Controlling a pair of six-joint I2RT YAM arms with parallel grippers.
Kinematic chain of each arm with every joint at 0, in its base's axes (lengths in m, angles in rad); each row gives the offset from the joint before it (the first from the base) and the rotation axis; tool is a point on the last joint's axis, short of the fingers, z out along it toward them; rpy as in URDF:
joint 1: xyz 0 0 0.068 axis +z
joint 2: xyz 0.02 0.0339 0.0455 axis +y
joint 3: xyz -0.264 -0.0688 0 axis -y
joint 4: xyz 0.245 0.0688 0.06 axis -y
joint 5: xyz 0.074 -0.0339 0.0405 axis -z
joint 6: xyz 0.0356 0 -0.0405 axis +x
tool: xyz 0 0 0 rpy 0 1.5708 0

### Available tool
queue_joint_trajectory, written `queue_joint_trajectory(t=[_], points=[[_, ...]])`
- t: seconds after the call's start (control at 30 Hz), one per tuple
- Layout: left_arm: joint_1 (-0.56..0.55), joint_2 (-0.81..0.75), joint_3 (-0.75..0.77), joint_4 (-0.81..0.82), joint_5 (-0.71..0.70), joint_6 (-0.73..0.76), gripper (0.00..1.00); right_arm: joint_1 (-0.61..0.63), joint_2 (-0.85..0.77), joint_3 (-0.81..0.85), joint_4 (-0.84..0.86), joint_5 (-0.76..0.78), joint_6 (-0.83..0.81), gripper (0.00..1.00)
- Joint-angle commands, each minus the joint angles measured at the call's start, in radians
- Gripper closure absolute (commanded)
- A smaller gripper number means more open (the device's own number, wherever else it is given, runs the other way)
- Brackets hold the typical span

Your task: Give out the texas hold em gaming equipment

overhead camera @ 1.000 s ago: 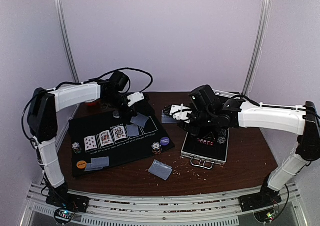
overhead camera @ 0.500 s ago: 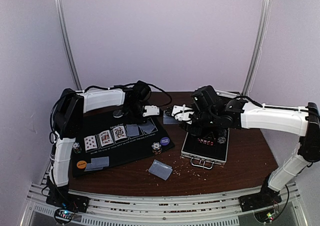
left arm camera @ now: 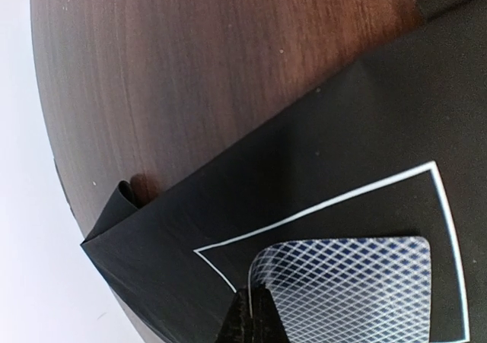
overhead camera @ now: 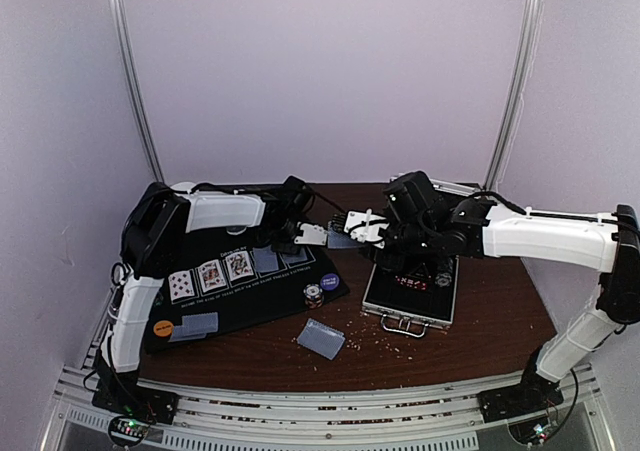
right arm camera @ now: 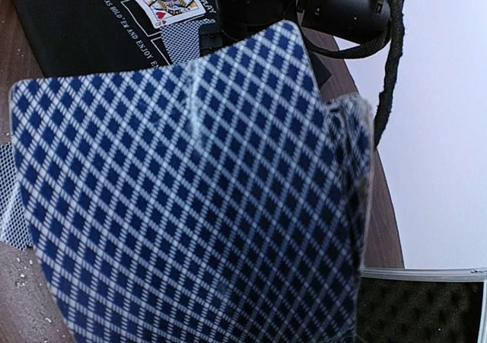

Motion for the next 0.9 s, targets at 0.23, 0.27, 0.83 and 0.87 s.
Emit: queue_joint_trajectory(t=[0.23,0.27,0.83,0.87], points=[[-0.009,0.049,0.067,-0.060,0.036,-0.085,1.00,-0.004,-0.029,-0.006,0.005,0.008,0.016,0.59],[-0.009,0.051,0.078,-0.078,0.046,-0.099,1.00,-0.004,-0.029,-0.005,0.005,0.007,0.016,0.59],[-0.009,0.072,0.093,-0.070,-0.023,-0.183,1.00,-0.004,-0.036,-0.004,-0.002,0.005,0.018,0.59],[-0.009,0.073,0.095,-0.064,-0.032,-0.187,1.00,-0.004,-0.037,-0.003,-0.002,0.005,0.018,0.59]])
